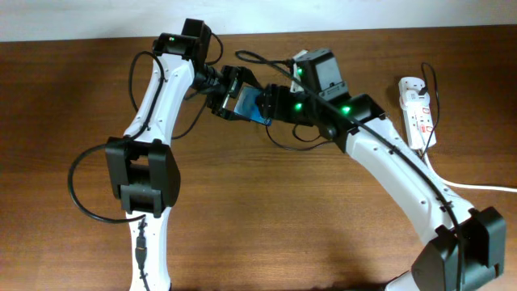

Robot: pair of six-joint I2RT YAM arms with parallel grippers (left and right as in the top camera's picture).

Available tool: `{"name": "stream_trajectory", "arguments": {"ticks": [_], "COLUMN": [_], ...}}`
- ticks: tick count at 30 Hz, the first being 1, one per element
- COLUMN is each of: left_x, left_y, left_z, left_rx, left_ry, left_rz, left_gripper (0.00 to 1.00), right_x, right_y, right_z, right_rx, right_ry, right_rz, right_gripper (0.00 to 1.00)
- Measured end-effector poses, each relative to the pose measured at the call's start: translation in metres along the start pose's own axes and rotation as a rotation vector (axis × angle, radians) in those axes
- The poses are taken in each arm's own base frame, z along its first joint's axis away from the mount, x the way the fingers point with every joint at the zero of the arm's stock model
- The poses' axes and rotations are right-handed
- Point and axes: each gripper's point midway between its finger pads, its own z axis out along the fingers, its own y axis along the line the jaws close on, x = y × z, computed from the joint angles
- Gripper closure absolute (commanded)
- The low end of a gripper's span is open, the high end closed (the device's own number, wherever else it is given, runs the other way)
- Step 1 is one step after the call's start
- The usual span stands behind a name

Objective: Plug charger to phone and switch on socket

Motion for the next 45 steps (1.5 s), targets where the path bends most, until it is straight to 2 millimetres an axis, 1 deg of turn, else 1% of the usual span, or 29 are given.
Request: {"name": "stream_trajectory", "arguments": {"ticks": [2,4,6,7,11,13,15,16,18,19,22,24,31,34,35,36,38,40,41,42,43,44,45], "left_x": [0.001,0.001,0.001,0.001,0.001,0.002,0.002,0.003,0.003,0.003,0.003,0.003,0.004,0.006,0.005,0.004,0.006,0.008,0.009,0.010,0.009,0.008,0.006], "left_y": [0.000,0.000,0.000,0.001,0.001,0.001,0.002,0.003,0.003,0.004,0.004,0.004,0.002,-0.003,-0.007,-0.009,-0.005,-0.006,-0.005,-0.005,-0.006,-0.012,-0.021], "left_z": [0.001,0.001,0.001,0.001,0.001,0.001,0.001,0.001,0.001,0.001,0.001,0.001,0.000,-0.002,-0.005,-0.009,-0.008,-0.006,-0.005,-0.005,-0.005,-0.004,-0.005], "left_rx": [-0.001,-0.001,-0.003,-0.003,-0.003,-0.004,-0.008,-0.011,-0.013,-0.014,-0.014,-0.014,-0.006,0.010,0.026,0.035,0.021,0.017,0.014,0.014,0.019,0.041,0.074], "left_ry": [0.001,0.001,0.002,0.002,0.004,0.007,0.007,0.009,0.009,0.010,0.011,0.012,0.019,0.023,0.018,0.014,0.020,0.022,0.024,0.024,0.022,0.018,0.003], "left_rz": [0.001,0.001,-0.001,-0.002,-0.006,-0.012,-0.016,-0.021,-0.022,-0.023,-0.024,-0.024,-0.020,-0.016,-0.005,-0.004,-0.015,-0.011,-0.011,0.000,0.057,0.158,0.347], "left_gripper": [1.00,1.00,1.00,1.00,1.00,1.00,1.00,1.00,1.00,1.00,1.00,1.00,1.00,1.00,1.00,1.00,0.96,0.88,0.83,0.82,0.76,0.59,0.49], "right_x": [0.007,0.013,0.013,0.009,0.001,0.000,0.000,0.002,0.007,0.008,0.008,0.008,0.006,0.016,0.022,0.021,0.011,0.007,0.001,-0.005,-0.022,-0.034,-0.046], "right_y": [-0.004,-0.012,-0.015,-0.012,-0.006,-0.006,-0.007,-0.008,-0.010,-0.011,-0.012,-0.012,-0.012,-0.015,-0.013,-0.012,-0.015,-0.025,-0.034,-0.045,-0.061,-0.069,-0.071], "right_z": [0.012,0.025,0.030,0.031,0.031,0.031,0.037,0.043,0.054,0.056,0.057,0.057,0.057,0.060,0.063,0.064,0.063,0.061,0.057,0.050,0.033,0.017,-0.002], "right_rx": [0.023,0.046,0.050,0.040,0.018,0.017,0.020,0.020,0.025,0.028,0.030,0.033,0.032,0.042,0.039,0.034,0.037,0.052,0.066,0.082,0.101,0.101,0.085], "right_ry": [0.021,0.047,0.049,0.033,-0.004,-0.006,-0.006,-0.002,0.013,0.017,0.016,0.015,0.006,0.044,0.060,0.054,0.021,0.022,0.014,0.006,-0.030,-0.061,-0.094], "right_rz": [0.000,0.011,0.012,0.010,-0.001,-0.001,-0.003,-0.006,-0.008,-0.006,-0.007,-0.006,0.047,0.007,0.001,-0.003,0.000,0.018,0.036,0.057,0.093,0.115,0.132], "right_gripper": [0.44,0.50,0.60,0.62,0.64,0.64,0.65,0.68,0.71,0.73,0.79,0.80,0.96,0.96,0.96,0.96,0.96,0.96,0.96,0.96,0.96,0.96,0.96]}}
